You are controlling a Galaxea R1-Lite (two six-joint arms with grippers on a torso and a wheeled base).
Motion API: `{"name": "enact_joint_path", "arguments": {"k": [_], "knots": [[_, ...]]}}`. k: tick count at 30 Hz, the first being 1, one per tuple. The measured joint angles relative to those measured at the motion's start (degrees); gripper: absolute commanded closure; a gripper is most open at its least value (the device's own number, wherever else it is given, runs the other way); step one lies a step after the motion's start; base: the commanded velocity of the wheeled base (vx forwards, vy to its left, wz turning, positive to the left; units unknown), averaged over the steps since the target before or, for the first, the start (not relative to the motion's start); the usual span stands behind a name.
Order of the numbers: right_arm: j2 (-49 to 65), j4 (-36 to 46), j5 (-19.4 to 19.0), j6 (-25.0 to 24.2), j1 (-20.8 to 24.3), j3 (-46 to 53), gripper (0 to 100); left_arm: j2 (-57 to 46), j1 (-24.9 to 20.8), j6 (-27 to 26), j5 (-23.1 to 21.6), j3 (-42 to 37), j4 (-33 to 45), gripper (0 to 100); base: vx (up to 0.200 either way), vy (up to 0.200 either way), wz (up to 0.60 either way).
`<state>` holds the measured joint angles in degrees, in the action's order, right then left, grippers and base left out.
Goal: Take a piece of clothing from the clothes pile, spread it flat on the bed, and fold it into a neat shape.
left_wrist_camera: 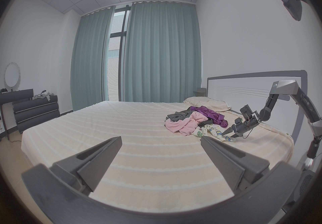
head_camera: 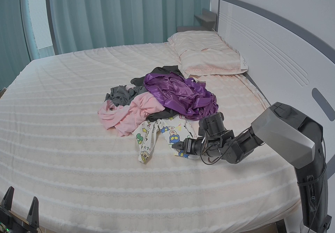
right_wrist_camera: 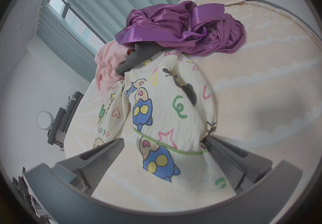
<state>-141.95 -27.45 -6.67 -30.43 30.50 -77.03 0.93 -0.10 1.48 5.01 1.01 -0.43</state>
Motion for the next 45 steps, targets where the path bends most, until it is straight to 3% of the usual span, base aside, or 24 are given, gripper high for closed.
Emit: {"name": "enact_joint_path", "arguments": {"k": [2, 3, 9, 22, 29, 38, 45], "knots": [[-0.6, 1.9, 1.3, 0.2, 0.3, -1.9, 0, 0.0, 0.0, 0.0, 0.0, 0.0, 0.0, 0, 0.000, 0.000, 0.00], [-1.0, 2.8, 2.1, 0.3, 0.5, -2.8, 100, 0.0, 0.0, 0.0, 0.0, 0.0, 0.0, 0, 0.000, 0.000, 0.00], [-2.7, 5.3, 4.8, 1.5, 0.9, -5.9, 100, 0.0, 0.0, 0.1, 0.1, 0.0, 0.0, 0, 0.000, 0.000, 0.00], [0.6, 5.1, 3.9, 0.1, 0.7, -1.5, 100, 0.0, 0.0, -0.4, 0.1, 0.0, 0.0, 0, 0.000, 0.000, 0.00], [9.9, 3.5, -0.8, -1.8, 0.2, 10.2, 100, 0.0, 0.0, -0.5, 0.0, 0.0, -0.1, 0, 0.000, 0.000, 0.00], [23.2, -5.9, -6.7, -3.0, 0.2, 30.8, 100, 0.2, 0.0, 0.1, -1.6, 0.7, -1.6, 0, 0.000, 0.000, 0.00], [35.7, -12.6, -12.0, -3.5, -0.2, 42.0, 100, 7.5, -0.3, -0.9, -9.5, 8.8, -4.3, 0, 0.000, 0.000, 0.00]]}}
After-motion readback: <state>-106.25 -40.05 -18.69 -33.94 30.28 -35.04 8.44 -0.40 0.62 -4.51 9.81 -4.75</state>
